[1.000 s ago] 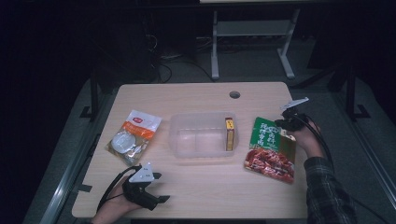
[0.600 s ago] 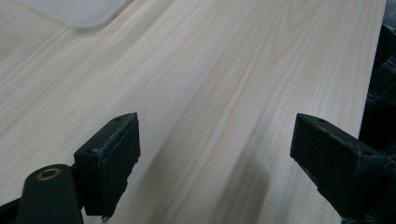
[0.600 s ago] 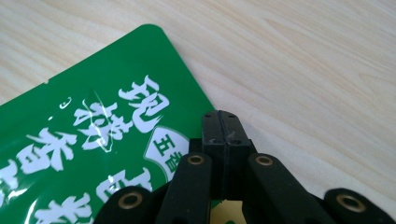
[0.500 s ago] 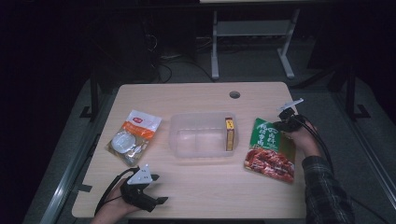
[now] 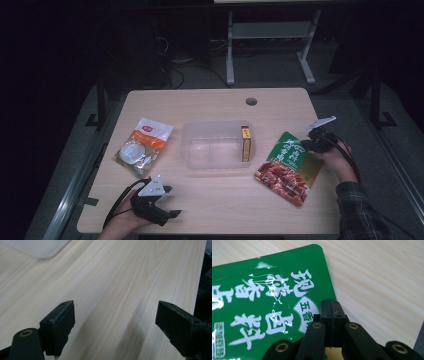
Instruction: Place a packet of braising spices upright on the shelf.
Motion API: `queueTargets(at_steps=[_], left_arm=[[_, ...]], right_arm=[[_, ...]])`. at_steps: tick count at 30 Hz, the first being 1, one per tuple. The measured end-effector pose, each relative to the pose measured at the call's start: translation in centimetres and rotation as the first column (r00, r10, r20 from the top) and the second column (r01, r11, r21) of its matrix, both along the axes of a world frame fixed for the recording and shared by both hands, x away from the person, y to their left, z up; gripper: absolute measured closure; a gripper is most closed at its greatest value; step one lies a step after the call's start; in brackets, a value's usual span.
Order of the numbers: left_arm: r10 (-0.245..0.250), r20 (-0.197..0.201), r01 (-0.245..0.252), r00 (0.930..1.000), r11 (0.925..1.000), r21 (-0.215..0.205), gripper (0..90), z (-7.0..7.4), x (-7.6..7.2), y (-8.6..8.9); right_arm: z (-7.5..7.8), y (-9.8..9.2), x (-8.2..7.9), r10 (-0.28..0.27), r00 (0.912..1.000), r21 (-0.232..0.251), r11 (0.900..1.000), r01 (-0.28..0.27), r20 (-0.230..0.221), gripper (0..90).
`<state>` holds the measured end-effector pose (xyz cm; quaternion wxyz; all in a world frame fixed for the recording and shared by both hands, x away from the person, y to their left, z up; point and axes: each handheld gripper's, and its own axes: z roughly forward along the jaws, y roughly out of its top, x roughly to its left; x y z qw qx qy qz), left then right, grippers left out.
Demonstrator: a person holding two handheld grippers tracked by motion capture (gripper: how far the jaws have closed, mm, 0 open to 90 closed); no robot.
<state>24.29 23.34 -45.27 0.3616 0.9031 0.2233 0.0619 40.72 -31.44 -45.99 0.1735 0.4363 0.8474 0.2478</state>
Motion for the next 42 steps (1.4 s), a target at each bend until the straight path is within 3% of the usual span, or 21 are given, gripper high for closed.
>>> queueTargets(at_steps=[7, 17, 23, 34, 42], left_arm=[[-0.011, 0.001, 0.011, 0.9999, 0.9999, -0.006, 15.6, 0.1, 0.4, -0.4], [-0.066, 0.009, 0.066, 0.9977, 0.9977, 0.011, 15.5, 0.3, 1.1, -1.6], [-0.083, 0.011, 0.083, 0.9965, 0.9965, -0.006, 15.6, 0.4, 1.6, -2.3], [-0.132, 0.017, 0.132, 0.9911, 0.9911, -0.017, 15.5, 0.3, 2.2, -3.7], [-0.124, 0.011, 0.125, 0.9922, 0.9913, -0.041, 15.1, 0.5, 2.3, -3.9]], right_arm=[[0.1, -0.3, -2.5, 0.003, 1.0000, -0.001, 1.000, -0.003, -0.005, 90.0], [0.2, 0.0, -6.6, 0.005, 0.9997, 0.006, 1.000, -0.004, -0.026, 90.0], [0.3, 0.7, -9.2, 0.015, 0.9994, 0.004, 1.000, -0.015, -0.032, 90.0], [0.3, 3.5, -11.6, 0.094, 0.9949, 0.019, 0.995, -0.094, -0.035, 90.0], [0.4, 6.6, -12.3, 0.195, 0.9797, 0.038, 0.980, -0.193, -0.048, 90.0]])
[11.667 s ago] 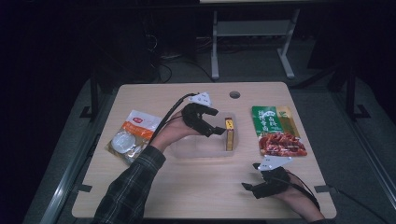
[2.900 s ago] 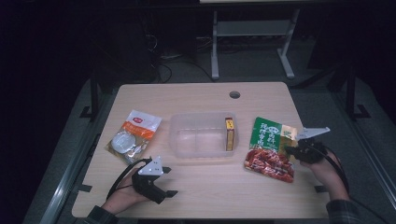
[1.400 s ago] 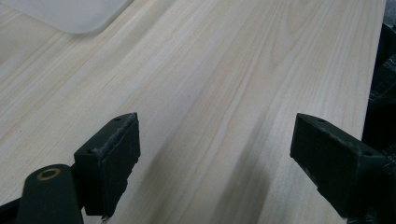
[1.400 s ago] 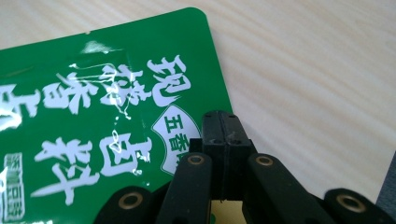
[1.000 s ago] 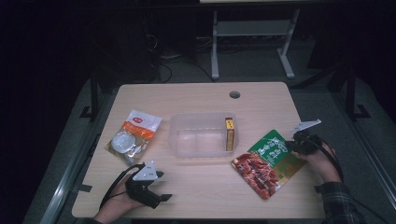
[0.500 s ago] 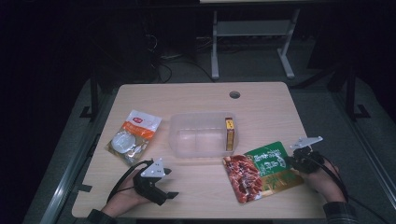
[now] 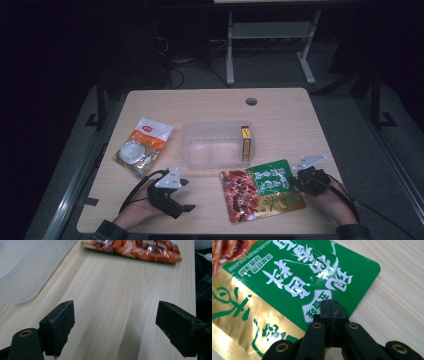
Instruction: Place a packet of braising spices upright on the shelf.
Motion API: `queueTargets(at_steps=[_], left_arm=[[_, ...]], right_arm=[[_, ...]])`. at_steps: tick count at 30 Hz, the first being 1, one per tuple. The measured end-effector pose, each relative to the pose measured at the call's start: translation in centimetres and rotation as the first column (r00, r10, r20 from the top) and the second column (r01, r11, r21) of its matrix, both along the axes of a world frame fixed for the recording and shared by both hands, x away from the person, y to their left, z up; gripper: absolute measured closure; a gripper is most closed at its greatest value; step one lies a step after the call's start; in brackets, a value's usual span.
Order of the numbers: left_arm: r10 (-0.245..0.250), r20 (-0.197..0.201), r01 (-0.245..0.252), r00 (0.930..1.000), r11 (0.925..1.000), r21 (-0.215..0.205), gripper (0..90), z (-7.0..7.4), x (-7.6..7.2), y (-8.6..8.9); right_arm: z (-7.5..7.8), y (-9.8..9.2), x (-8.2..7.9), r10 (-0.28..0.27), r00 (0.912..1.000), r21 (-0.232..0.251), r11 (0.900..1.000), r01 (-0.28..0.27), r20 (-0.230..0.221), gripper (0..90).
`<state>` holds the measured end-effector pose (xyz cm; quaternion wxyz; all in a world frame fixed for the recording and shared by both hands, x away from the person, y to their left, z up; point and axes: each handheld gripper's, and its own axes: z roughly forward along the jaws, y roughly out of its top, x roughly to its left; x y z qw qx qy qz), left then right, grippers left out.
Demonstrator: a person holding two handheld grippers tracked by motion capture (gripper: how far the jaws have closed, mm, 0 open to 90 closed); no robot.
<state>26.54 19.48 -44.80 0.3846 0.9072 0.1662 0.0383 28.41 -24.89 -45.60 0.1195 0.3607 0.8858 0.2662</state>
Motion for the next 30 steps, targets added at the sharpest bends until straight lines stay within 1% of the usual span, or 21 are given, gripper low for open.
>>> queueTargets(at_steps=[2, 3, 6, 8, 12, 14, 15, 17, 20, 23, 24, 28, 30], left_arm=[[0.007, -0.007, -0.007, 1.0000, 0.9999, -0.014, 15.1, 0.1, 0.0, 0.0], [0.008, -0.005, -0.008, 1.0000, 0.9999, -0.014, 15.1, 0.1, 0.0, 0.0], [0.005, 0.001, -0.005, 1.0000, 1.0000, -0.006, 14.8, 0.3, 0.0, -0.1], [0.002, 0.006, -0.002, 1.0000, 1.0000, -0.009, 14.7, 0.4, 0.1, -0.2], [-0.011, 0.012, 0.011, 0.9999, 0.9998, -0.014, 14.7, 0.7, 0.1, -0.7], [-0.011, 0.017, 0.012, 0.9998, 0.9999, -0.013, 14.7, 0.8, 0.1, -0.9], [-0.019, 0.018, 0.019, 0.9997, 0.9997, -0.014, 14.6, 0.8, 0.2, -1.2], [-0.021, 0.019, 0.021, 0.9996, 0.9997, -0.015, 14.3, 0.9, 0.3, -1.4], [-0.027, 0.024, 0.027, 0.9993, 0.9995, -0.018, 13.9, 1.0, 0.6, -2.2], [-0.037, 0.029, 0.038, 0.9989, 0.9992, -0.010, 13.6, 0.9, 0.9, -2.8], [-0.039, 0.026, 0.039, 0.9989, 0.9992, -0.008, 13.5, 0.9, 1.0, -3.0], [-0.046, 0.015, 0.046, 0.9988, 0.9989, -0.007, 13.5, 0.6, 1.5, -3.7], [-0.048, 0.008, 0.048, 0.9988, 0.9989, -0.003, 13.5, 0.4, 1.7, -4.1]], right_arm=[[0.0, 0.8, -0.1, 0.024, 0.9997, 0.004, 1.000, -0.024, 0.003, 90.0], [0.0, 1.2, -0.2, 0.036, 0.9994, 0.008, 0.999, -0.035, -0.003, 90.0], [0.0, 2.4, -0.3, 0.075, 0.9972, 0.011, 0.997, -0.075, -0.002, 90.0], [0.0, 3.1, -0.4, 0.096, 0.9954, 0.016, 0.995, -0.095, -0.006, 90.0], [0.0, 4.6, -0.7, 0.143, 0.9897, 0.022, 0.989, -0.143, -0.002, 90.0], [0.0, 5.0, -0.8, 0.150, 0.9887, 0.028, 0.988, -0.149, -0.005, 90.0], [0.0, 5.6, -0.8, 0.170, 0.9855, 0.031, 0.985, -0.169, -0.003, 90.0], [0.0, 6.2, -0.9, 0.182, 0.9833, 0.034, 0.983, -0.182, -0.006, 90.0], [0.0, 7.1, -1.0, 0.201, 0.9795, 0.042, 0.979, -0.201, -0.004, 90.0], [-0.1, 7.9, -0.9, 0.224, 0.9746, 0.046, 0.974, -0.224, 0.000, 90.0], [0.0, 8.2, -0.9, 0.228, 0.9735, 0.045, 0.973, -0.228, -0.004, 90.0], [-0.1, 9.3, -0.9, 0.263, 0.9647, 0.038, 0.964, -0.263, 0.008, 90.0], [-0.1, 9.8, -0.9, 0.271, 0.9624, 0.042, 0.962, -0.271, 0.008, 90.0]])
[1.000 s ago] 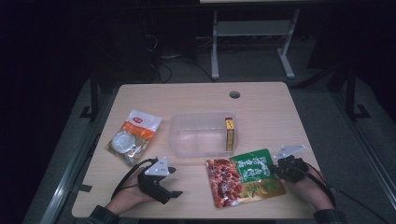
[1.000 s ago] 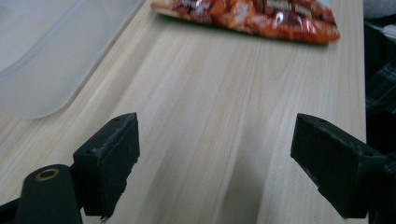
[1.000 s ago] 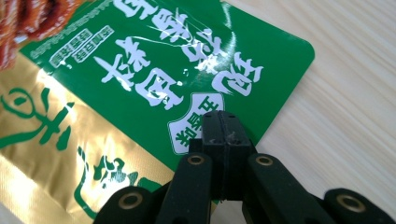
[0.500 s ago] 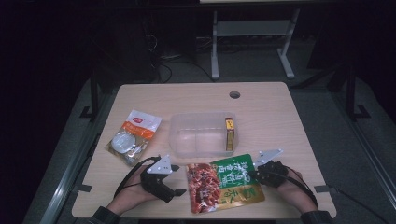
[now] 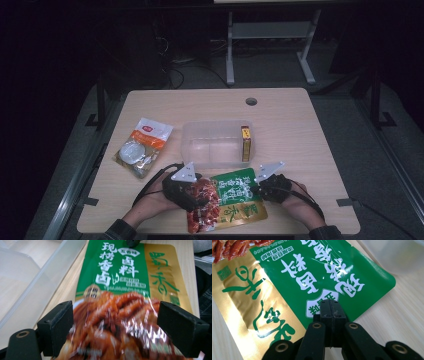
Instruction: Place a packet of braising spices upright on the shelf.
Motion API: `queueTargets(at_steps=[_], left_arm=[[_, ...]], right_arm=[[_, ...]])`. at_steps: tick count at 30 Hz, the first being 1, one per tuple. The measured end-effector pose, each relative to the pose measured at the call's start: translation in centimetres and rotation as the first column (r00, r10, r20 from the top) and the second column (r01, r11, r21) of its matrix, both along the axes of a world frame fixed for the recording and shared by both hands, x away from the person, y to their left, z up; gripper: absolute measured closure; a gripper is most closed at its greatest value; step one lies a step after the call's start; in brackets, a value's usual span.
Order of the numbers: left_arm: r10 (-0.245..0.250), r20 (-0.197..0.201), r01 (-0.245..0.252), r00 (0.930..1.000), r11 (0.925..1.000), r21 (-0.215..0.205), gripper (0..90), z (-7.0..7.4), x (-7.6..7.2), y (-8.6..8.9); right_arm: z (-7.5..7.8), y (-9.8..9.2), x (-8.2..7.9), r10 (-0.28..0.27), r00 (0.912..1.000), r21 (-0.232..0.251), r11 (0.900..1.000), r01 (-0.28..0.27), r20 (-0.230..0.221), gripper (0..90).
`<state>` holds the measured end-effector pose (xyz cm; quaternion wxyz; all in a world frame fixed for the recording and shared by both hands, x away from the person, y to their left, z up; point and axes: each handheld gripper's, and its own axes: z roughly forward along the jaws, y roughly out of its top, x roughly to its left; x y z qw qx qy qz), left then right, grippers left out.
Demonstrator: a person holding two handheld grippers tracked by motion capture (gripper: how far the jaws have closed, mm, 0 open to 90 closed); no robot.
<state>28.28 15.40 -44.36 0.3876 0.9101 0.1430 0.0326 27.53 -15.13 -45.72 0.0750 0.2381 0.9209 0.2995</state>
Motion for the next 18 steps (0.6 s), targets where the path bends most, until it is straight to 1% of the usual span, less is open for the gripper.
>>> queueTargets(at_steps=[1, 2, 4, 5, 6, 7, 8, 9, 12, 13, 14, 15, 18], left_arm=[[-0.005, 0.001, 0.005, 1.0000, 1.0000, 0.003, 13.5, -0.1, 0.2, -0.2], [-0.006, -0.006, 0.006, 1.0000, 1.0000, 0.003, 13.5, -0.2, 0.3, -0.4], [-0.012, -0.007, 0.012, 0.9999, 0.9998, 0.016, 13.5, -0.4, 0.7, -0.8], [-0.013, -0.010, 0.013, 0.9999, 0.9997, 0.021, 13.5, -0.5, 0.9, -1.0], [-0.018, -0.011, 0.018, 0.9998, 0.9993, 0.031, 13.5, -0.6, 1.1, -1.1], [-0.018, -0.018, 0.018, 0.9997, 0.9992, 0.036, 13.5, -0.8, 1.3, -1.3], [-0.018, -0.020, 0.019, 0.9996, 0.9991, 0.039, 13.5, -0.9, 1.5, -1.4], [-0.018, -0.026, 0.020, 0.9995, 0.9989, 0.043, 13.5, -1.1, 1.6, -1.6], [-0.021, -0.037, 0.023, 0.9991, 0.9978, 0.063, 13.5, -1.5, 2.1, -1.7], [-0.021, -0.045, 0.024, 0.9987, 0.9979, 0.060, 13.5, -1.6, 2.1, -1.8], [-0.021, -0.045, 0.023, 0.9988, 0.9980, 0.059, 13.5, -1.8, 2.2, -1.9], [-0.029, -0.043, 0.032, 0.9986, 0.9971, 0.069, 13.7, -1.8, 2.3, -1.9], [-0.027, -0.056, 0.031, 0.9981, 0.9977, 0.061, 13.5, -2.1, 2.5, -2.1]], right_arm=[[0.0, 0.2, 0.0, -0.002, 1.0000, 0.003, 1.000, 0.002, -0.008, 90.0], [0.0, 0.3, 0.0, 0.002, 1.0000, 0.000, 1.000, -0.002, 0.001, 90.0], [0.0, 0.5, 0.0, 0.004, 1.0000, 0.000, 1.000, -0.004, 0.004, 90.0], [0.0, 0.5, -0.1, -0.002, 1.0000, 0.008, 1.000, 0.002, -0.001, 90.0], [0.2, 0.3, -0.1, 0.003, 1.0000, 0.015, 1.000, -0.003, 0.004, 89.9], [0.5, 0.1, -0.2, -0.014, 0.9999, 0.035, 0.999, 0.014, -0.002, 87.7], [0.8, -0.2, -0.4, -0.038, 0.9993, 0.064, 0.997, 0.038, -0.005, 79.5], [1.0, -0.4, -0.6, -0.055, 0.9985, 0.075, 0.996, 0.055, 0.002, 75.3], [1.2, -1.3, -1.1, -0.085, 0.9963, 0.101, 0.991, 0.083, 0.015, 60.5], [1.2, -1.5, -1.2, -0.090, 0.9958, 0.107, 0.990, 0.088, 0.014, 55.1], [1.2, -1.7, -1.4, -0.099, 0.9949, 0.111, 0.989, 0.096, 0.018, 49.7], [1.2, -1.9, -1.6, -0.106, 0.9941, 0.116, 0.988, 0.103, 0.021, 46.6], [1.2, -2.2, -2.0, -0.121, 0.9925, 0.130, 0.985, 0.117, 0.020, 42.3]])
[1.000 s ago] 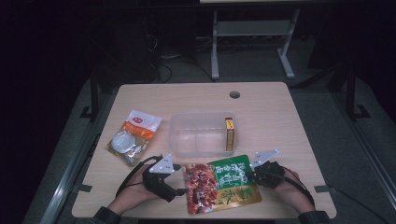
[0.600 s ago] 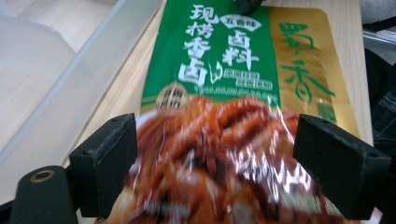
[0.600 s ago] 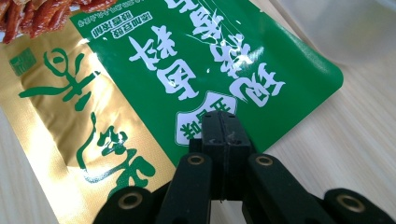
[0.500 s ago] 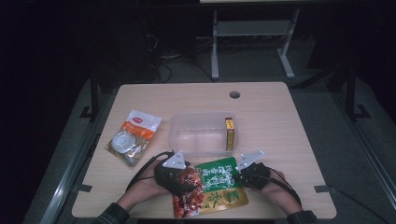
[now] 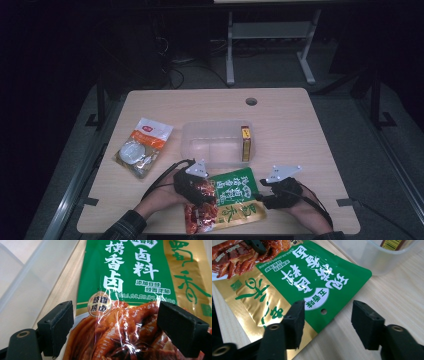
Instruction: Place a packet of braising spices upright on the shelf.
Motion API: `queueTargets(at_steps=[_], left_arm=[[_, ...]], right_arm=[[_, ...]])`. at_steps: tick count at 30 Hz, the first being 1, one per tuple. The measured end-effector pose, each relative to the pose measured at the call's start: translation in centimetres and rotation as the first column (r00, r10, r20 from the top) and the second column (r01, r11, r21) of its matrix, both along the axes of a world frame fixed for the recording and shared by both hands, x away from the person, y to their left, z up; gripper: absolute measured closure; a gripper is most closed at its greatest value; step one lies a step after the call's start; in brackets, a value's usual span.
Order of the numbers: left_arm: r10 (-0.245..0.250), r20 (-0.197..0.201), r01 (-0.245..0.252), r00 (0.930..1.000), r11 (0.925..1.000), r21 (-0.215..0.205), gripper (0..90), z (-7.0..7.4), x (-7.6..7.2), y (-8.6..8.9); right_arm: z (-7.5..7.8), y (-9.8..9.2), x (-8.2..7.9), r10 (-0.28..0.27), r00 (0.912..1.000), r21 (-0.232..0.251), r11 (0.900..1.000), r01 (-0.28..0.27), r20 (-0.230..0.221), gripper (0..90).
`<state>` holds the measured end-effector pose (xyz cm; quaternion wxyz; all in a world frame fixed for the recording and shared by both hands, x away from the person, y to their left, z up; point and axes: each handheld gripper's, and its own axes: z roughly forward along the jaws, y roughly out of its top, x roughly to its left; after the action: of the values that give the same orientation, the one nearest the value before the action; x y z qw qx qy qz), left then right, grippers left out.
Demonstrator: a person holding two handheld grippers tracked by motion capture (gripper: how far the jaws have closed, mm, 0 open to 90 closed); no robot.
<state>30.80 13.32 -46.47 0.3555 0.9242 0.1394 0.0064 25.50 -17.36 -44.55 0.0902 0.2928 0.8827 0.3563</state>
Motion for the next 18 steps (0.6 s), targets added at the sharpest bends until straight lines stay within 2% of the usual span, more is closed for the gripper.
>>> queueTargets(at_steps=[7, 14, 18], left_arm=[[0.000, -0.017, 0.000, 0.9999, 0.9999, -0.016, 13.2, -0.3, 0.2, 0.2], [-0.014, -0.006, 0.014, 0.9999, 0.9998, -0.012, 14.5, -0.3, 0.1, 0.2], [-0.024, -0.001, 0.024, 0.9997, 0.9997, 0.005, 21.5, 0.0, -0.2, 0.0]], right_arm=[[-0.1, -0.6, -0.3, -0.021, 0.9997, 0.010, 1.000, 0.021, 0.008, 40.9], [0.2, -1.2, -0.3, -0.045, 0.9989, 0.027, 0.999, 0.045, 0.016, 41.1], [0.2, -1.2, -0.3, -0.044, 0.9988, 0.028, 0.999, 0.043, 0.023, 41.2]])
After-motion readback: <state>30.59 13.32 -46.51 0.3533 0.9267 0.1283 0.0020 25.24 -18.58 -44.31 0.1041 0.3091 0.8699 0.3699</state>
